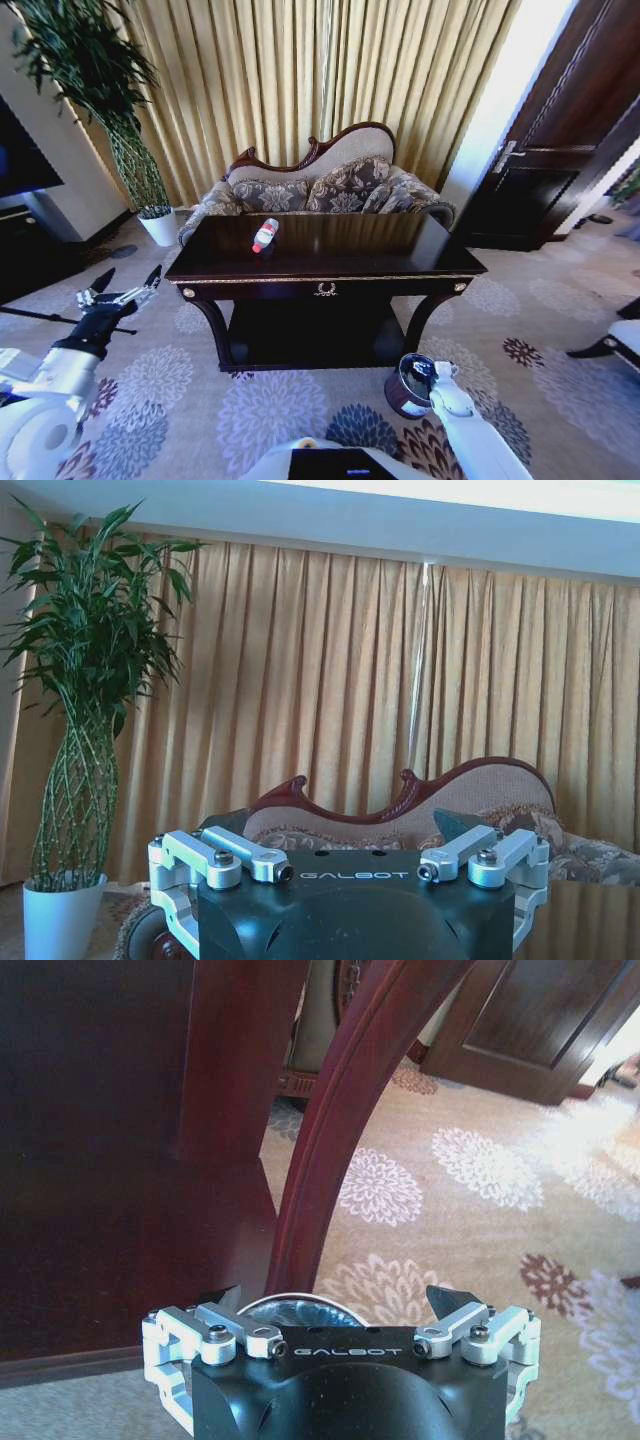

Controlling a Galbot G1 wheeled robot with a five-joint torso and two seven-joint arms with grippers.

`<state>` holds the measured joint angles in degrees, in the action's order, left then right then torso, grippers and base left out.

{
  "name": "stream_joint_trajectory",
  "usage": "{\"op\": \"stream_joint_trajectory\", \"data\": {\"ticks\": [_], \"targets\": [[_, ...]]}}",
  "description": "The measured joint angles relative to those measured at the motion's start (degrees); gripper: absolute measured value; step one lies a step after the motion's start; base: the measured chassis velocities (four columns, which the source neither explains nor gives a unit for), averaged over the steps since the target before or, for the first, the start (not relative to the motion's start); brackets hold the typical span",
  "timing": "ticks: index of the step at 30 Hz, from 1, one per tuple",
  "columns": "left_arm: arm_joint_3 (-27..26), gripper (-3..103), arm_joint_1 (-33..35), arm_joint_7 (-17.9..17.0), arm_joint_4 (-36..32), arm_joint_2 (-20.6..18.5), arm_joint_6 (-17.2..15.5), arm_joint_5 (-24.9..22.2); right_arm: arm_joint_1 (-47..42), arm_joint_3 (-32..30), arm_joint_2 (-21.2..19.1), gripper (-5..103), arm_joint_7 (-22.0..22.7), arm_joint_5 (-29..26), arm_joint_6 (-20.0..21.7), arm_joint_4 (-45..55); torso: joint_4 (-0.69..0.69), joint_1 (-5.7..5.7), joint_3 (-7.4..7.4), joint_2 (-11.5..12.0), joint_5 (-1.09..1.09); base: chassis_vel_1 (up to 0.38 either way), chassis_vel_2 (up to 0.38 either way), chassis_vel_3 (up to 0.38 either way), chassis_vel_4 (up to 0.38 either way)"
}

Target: Move to the front of the table and place the trash on the table into the trash bin.

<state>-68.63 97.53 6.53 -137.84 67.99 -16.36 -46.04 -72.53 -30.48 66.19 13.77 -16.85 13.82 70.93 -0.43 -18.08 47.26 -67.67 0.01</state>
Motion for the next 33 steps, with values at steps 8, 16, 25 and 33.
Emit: {"op": "stream_joint_trajectory", "data": {"ticks": [8,16,25,33], "targets": [[-0.26,100,0.08,0.04,0.54,0.64,0.76,-0.13,-4.47,-4.35,-2.39,100,3.84,-9.88,2.61,20.81,0.01,0.00,0.00,0.00,-0.01,0.000,0.000,0.000,0.000],[-0.37,100,-0.40,0.07,1.28,1.22,0.85,-0.53,-9.29,-6.82,-6.28,100,6.08,-14.68,4.08,42.25,-0.01,0.00,0.00,0.00,0.01,0.000,0.000,0.000,0.000],[-0.50,100,-0.54,0.09,1.64,1.55,0.91,-0.75,-12.26,-6.03,-9.44,100,10.08,-20.82,6.55,59.96,0.01,0.00,0.00,0.00,-0.01,0.000,0.000,0.000,0.000],[-0.83,100,-0.67,0.01,1.01,1.54,0.92,-1.49,-20.60,-6.49,-8.92,100,7.76,-21.60,6.63,72.74,-0.01,0.01,-0.01,-0.01,-0.02,0.000,0.000,0.000,0.000]]}}
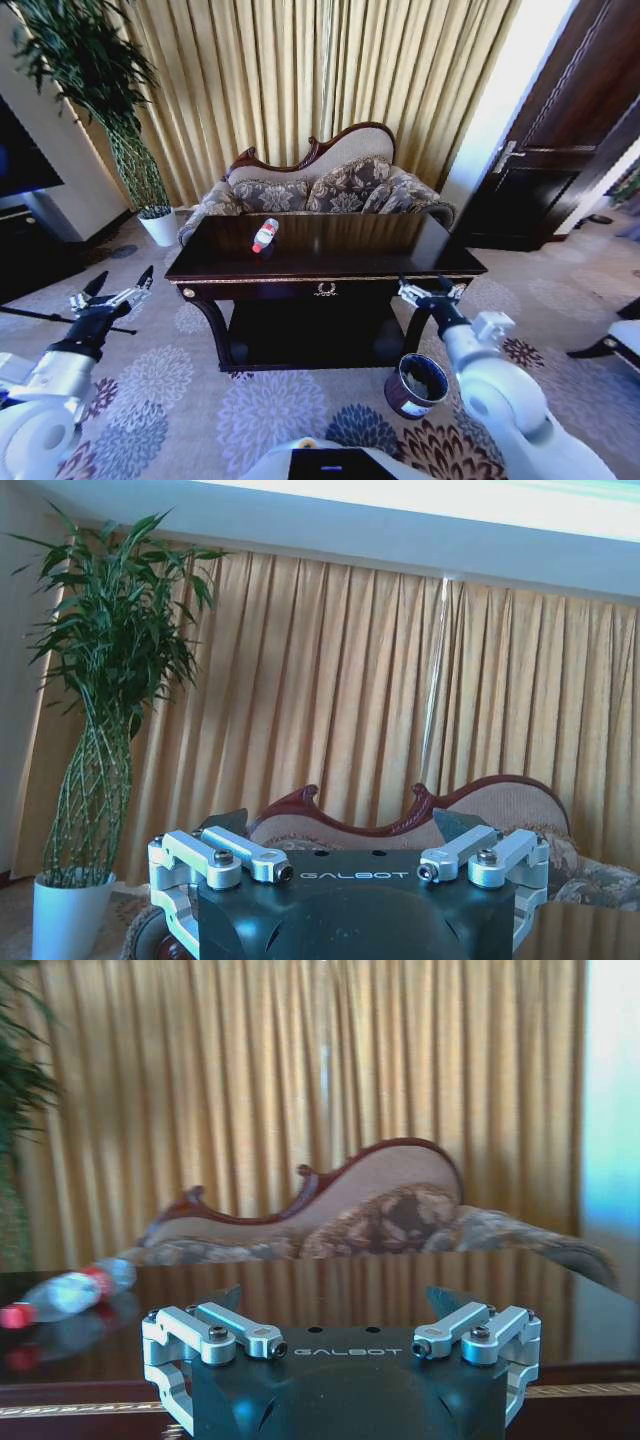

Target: Move to the front of the table and place the trash on the table into the trash bin.

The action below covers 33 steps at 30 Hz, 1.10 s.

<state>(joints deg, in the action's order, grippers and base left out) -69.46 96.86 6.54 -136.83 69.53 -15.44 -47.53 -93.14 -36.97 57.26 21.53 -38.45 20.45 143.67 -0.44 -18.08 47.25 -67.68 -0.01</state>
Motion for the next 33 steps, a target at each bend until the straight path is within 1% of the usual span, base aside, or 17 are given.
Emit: {"op": "stream_joint_trajectory", "data": {"ticks": [7,17,20,22,33], "targets": [[0.24,100,-0.20,-0.11,-0.60,0.05,-0.18,-0.03,-1.37,0.91,-0.21,100,-4.90,0.61,-0.52,0.38,0.01,0.00,0.00,0.00,0.02,0.000,0.000,0.000,0.000],[0.21,100,0.20,-0.23,-1.45,0.19,-0.37,0.00,1.15,1.39,-1.30,100,-5.22,0.46,-1.09,-0.05,0.01,0.00,0.00,0.00,0.02,-0.016,0.025,0.021,-0.019],[0.21,100,0.27,-0.25,-1.68,0.27,-0.57,0.05,1.58,1.42,-1.53,100,-5.21,0.45,-1.12,-0.11,0.01,0.01,0.00,0.00,0.02,-0.112,0.108,0.122,-0.096],[0.19,100,0.28,-0.78,-2.05,0.28,-1.45,0.09,2.07,1.52,-1.78,100,-5.20,0.38,-1.14,-0.26,0.01,0.01,0.00,0.00,0.01,-0.154,0.138,0.166,-0.141],[0.00,100,0.27,-1.94,-2.46,-0.24,-3.20,0.20,2.29,1.65,-1.66,100,-5.10,0.49,-1.24,-0.53,0.01,-0.03,0.02,0.02,0.02,-0.166,0.165,0.163,-0.157]]}}
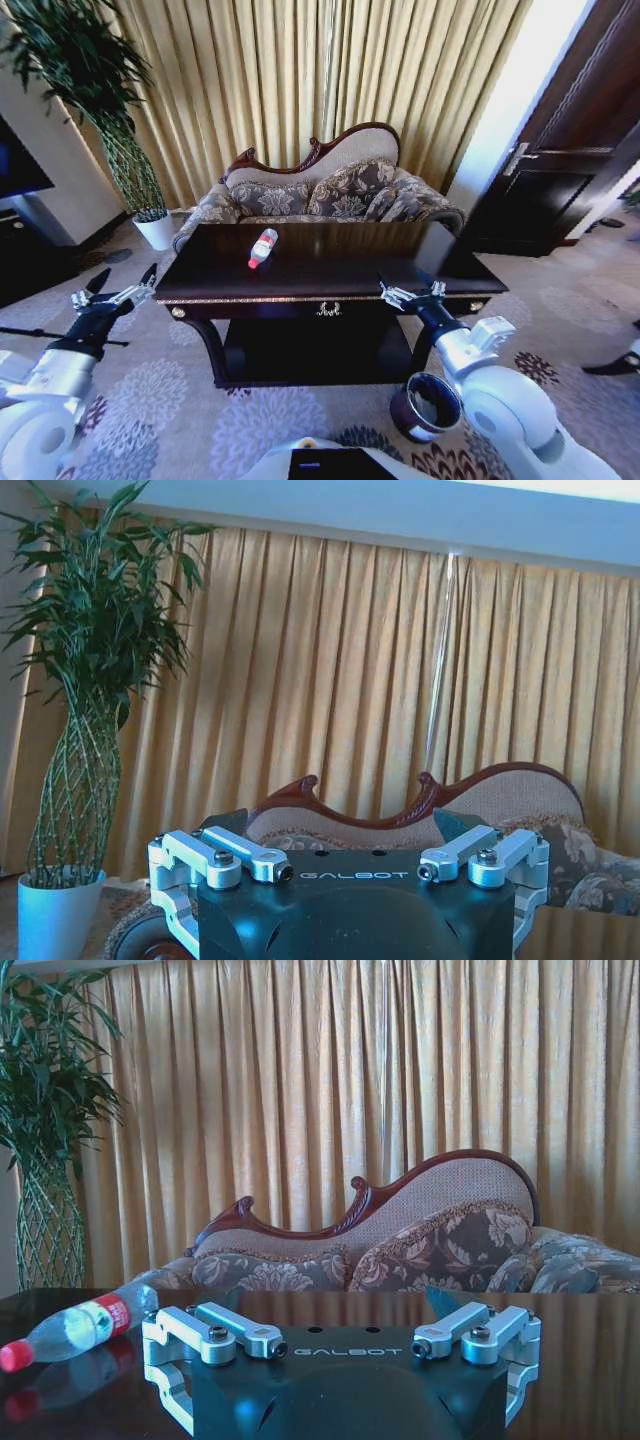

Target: Move to the front of the table and place the trash on the table into the trash bin.

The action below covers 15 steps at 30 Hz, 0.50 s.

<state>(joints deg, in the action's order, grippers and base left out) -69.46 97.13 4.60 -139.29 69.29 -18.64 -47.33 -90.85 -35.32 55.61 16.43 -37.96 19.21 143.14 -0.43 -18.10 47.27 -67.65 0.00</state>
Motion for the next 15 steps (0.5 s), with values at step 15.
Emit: {"op": "stream_joint_trajectory", "data": {"ticks": [15], "targets": [[-0.68,100,-0.46,-0.73,-0.70,-1.05,-4.27,0.38,-0.41,-0.14,0.06,100,0.07,0.15,-0.06,0.05,0.00,0.03,-0.02,-0.02,-0.01,-0.100,0.104,0.094,-0.102]]}}
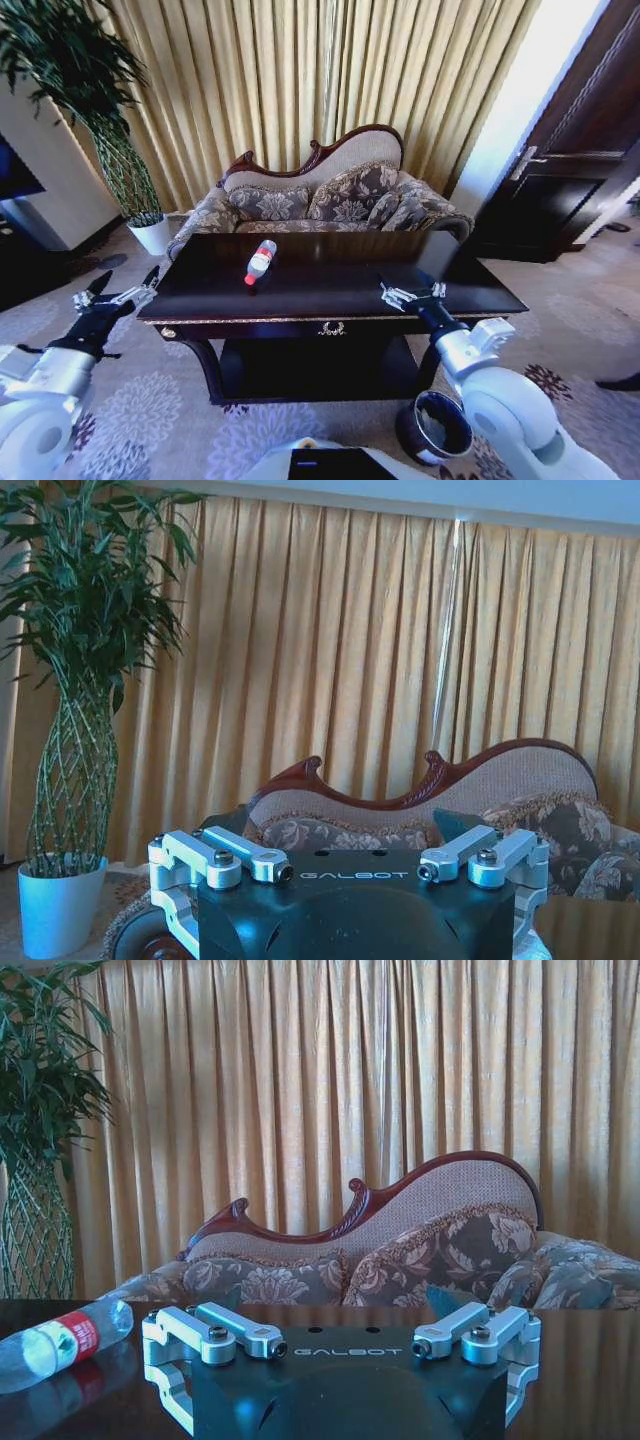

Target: Move to the front of the table and place the trash on the table into the trash bin.

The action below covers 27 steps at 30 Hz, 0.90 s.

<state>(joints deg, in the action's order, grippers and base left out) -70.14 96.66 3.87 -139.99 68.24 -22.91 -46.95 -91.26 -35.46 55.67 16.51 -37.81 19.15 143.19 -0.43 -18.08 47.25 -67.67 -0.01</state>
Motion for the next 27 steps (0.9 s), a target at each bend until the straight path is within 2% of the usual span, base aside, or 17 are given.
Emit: {"op": "stream_joint_trajectory", "data": {"ticks": [10,17,21,23,24,27], "targets": [[0.28,100,-0.22,-0.08,0.30,-0.12,-0.21,0.39,-0.47,0.13,0.28,100,0.09,0.57,-0.21,0.02,0.00,-0.01,0.01,0.01,0.01,-0.131,0.127,0.138,-0.129],[1.40,100,-1.67,-0.64,1.63,-1.87,-0.18,0.34,-0.80,0.55,0.45,100,0.13,1.07,-1.03,0.04,0.00,-0.02,0.01,0.01,0.00,-0.049,0.053,0.052,-0.049],[3.00,100,-3.78,-2.94,3.01,-4.31,-0.99,-0.48,-0.97,0.56,0.62,100,0.15,1.20,-1.09,0.02,0.00,0.01,0.00,0.00,0.00,0.000,0.000,0.000,0.000],[3.84,100,-5.65,-4.23,4.86,-7.65,-1.98,-1.79,-1.20,0.52,0.75,100,0.16,1.32,-1.13,-0.02,0.00,0.01,0.00,-0.01,0.00,0.000,0.000,0.000,0.000],[3.84,100,-5.65,-4.23,4.86,-7.65,-1.98,-1.79,-1.20,0.52,0.75,100,0.16,1.32,-1.13,-0.02,0.00,0.01,0.00,-0.01,0.00,0.000,0.000,0.000,0.000],[4.58,100,-7.88,-5.41,7.78,-13.58,-3.26,-4.55,-1.71,0.46,1.13,100,0.18,1.81,-1.31,-0.17,0.00,0.00,0.01,0.00,0.01,0.000,0.000,0.000,0.000]]}}
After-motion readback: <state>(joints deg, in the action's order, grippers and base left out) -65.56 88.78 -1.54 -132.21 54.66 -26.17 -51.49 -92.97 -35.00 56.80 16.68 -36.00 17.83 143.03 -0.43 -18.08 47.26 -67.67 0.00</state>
